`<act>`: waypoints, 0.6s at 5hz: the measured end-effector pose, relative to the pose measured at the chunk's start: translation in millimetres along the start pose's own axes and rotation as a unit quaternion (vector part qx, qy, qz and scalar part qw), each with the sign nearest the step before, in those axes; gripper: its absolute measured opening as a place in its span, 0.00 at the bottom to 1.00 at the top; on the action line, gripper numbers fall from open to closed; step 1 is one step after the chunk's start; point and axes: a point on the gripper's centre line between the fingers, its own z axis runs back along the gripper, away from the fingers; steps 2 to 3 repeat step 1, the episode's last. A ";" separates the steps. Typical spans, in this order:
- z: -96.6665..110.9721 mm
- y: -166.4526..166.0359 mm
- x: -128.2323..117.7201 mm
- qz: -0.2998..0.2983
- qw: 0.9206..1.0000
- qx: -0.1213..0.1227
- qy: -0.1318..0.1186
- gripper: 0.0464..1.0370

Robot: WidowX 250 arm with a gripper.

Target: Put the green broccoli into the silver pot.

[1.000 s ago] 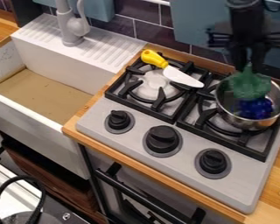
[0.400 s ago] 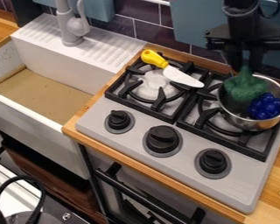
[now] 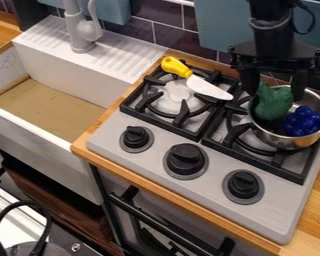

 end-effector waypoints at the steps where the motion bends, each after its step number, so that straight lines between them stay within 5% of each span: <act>1: 11.3 8.5 4.5 0.003 1.000 0.007 -0.001 0.96; 3: 11.3 8.5 4.5 0.003 1.000 0.007 -0.001 0.96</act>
